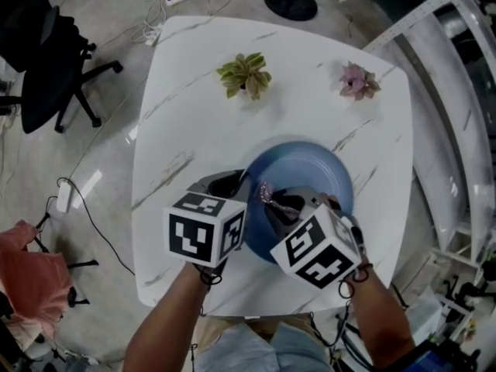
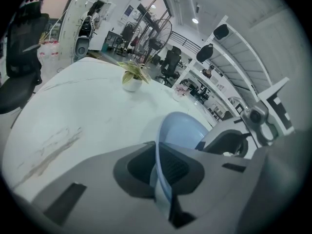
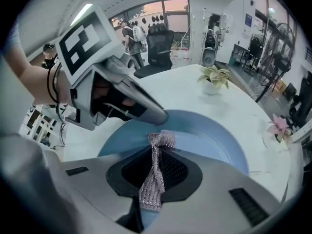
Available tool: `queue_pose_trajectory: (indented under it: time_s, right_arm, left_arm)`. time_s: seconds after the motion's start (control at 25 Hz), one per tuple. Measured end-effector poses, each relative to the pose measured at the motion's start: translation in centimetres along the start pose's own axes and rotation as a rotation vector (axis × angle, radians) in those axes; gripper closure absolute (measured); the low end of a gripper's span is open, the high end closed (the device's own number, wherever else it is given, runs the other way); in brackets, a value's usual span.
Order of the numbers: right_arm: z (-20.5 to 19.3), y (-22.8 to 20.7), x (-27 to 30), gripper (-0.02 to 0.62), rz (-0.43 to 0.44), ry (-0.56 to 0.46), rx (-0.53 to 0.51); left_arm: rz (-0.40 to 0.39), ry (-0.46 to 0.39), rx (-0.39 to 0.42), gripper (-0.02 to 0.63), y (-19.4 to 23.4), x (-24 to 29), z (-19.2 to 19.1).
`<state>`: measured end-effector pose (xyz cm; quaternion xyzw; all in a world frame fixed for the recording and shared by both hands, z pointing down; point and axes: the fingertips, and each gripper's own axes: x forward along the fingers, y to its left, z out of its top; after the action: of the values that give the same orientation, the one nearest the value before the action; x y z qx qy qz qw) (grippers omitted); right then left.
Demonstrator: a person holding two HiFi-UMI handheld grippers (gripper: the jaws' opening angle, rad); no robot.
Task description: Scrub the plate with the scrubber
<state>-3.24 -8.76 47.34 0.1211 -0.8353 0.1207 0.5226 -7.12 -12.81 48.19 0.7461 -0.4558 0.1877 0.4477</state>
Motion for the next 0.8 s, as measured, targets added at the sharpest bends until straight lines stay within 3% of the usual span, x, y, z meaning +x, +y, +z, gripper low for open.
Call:
queue_pose_trajectory:
  time_s: [0.44,0.8]
  right_arm:
    - [-2.9,5.4,-1.1,0.535,0.111,0.005,0.002]
    - [-7.5,1.6,-3.2,0.535,-0.020,0.030,0.184]
  left_arm:
    - [0.009,-0.005,-0.003,0.589,0.2,0.0,0.0]
    - [0.011,-0.003,0.016,0.589,0.1,-0.1,-0.1]
